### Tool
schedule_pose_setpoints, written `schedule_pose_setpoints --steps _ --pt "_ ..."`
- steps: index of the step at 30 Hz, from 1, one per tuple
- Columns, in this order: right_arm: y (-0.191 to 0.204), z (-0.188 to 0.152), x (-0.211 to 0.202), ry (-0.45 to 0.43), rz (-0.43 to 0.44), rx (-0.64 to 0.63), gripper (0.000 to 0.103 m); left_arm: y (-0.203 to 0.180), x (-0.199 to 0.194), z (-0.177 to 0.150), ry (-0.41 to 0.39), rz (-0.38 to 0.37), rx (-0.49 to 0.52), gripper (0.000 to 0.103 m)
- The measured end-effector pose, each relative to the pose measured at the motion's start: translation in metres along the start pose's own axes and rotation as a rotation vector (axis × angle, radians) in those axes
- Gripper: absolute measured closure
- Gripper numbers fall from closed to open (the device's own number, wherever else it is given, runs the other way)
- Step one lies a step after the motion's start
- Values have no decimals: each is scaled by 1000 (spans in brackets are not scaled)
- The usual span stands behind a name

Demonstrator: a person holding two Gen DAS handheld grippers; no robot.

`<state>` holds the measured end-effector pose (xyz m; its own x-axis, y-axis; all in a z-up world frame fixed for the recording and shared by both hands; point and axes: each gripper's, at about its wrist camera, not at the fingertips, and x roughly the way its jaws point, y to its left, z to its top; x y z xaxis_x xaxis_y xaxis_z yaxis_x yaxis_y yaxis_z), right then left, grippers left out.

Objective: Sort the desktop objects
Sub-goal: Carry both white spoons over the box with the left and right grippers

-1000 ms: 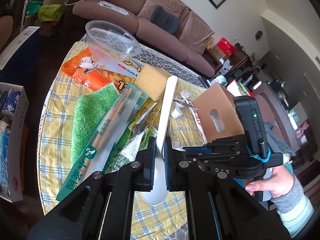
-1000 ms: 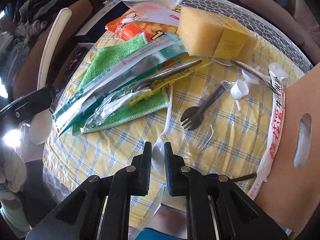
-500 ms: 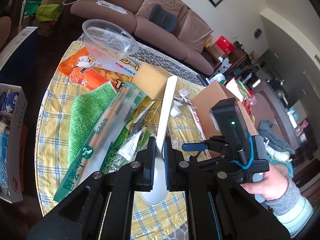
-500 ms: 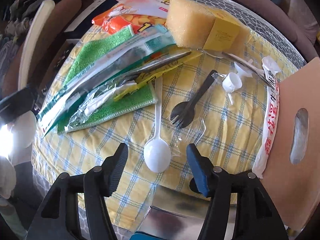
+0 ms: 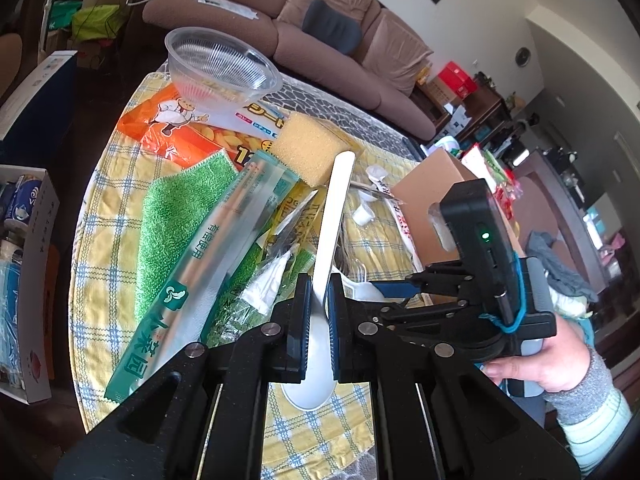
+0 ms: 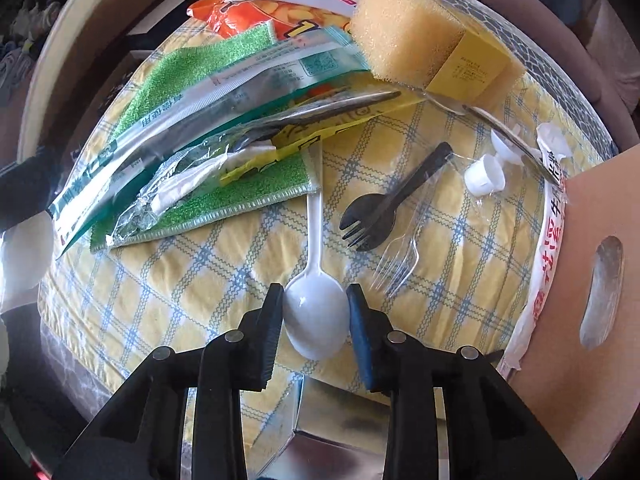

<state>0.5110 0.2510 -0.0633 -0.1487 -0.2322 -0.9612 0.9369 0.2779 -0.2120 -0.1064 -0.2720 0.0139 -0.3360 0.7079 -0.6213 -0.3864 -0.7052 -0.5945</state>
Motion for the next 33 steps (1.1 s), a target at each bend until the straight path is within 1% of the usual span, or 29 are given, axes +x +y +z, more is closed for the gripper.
schedule_pose_setpoints --steps 5,9,11,13,15,17,20,23,27,30,33 --pt "-12 -12 -37 -62 37 15 71 -7 3 0 17 9 2 96" --pt "-23 -25 -75 -118 56 14 71 -30 1 6 26 -3 12 96" --pt "-36 -34 -96 -159 80 28 71 -51 -2 13 26 -23 30 96" --pt "-51 -41 -123 -199 121 60 71 -80 -2 23 22 -28 73 96" --pt "-74 -51 -144 -232 143 92 71 -113 1 35 22 -33 114 96" --pt "-98 -59 -162 -260 141 123 71 -145 9 46 32 -56 133 96" --pt "-139 -76 -184 -295 127 185 71 -190 34 62 69 -86 133 96" --pt "-187 -91 -191 -318 153 277 71 -228 66 73 117 -105 119 96" --pt "-244 -103 -180 -319 161 379 71 -270 109 84 156 -98 117 96" --pt "-279 -106 -164 -307 183 437 71 -289 145 91 196 -68 109 95" --pt "-309 -105 -147 -295 201 483 71 -298 183 93 245 -51 79 95"
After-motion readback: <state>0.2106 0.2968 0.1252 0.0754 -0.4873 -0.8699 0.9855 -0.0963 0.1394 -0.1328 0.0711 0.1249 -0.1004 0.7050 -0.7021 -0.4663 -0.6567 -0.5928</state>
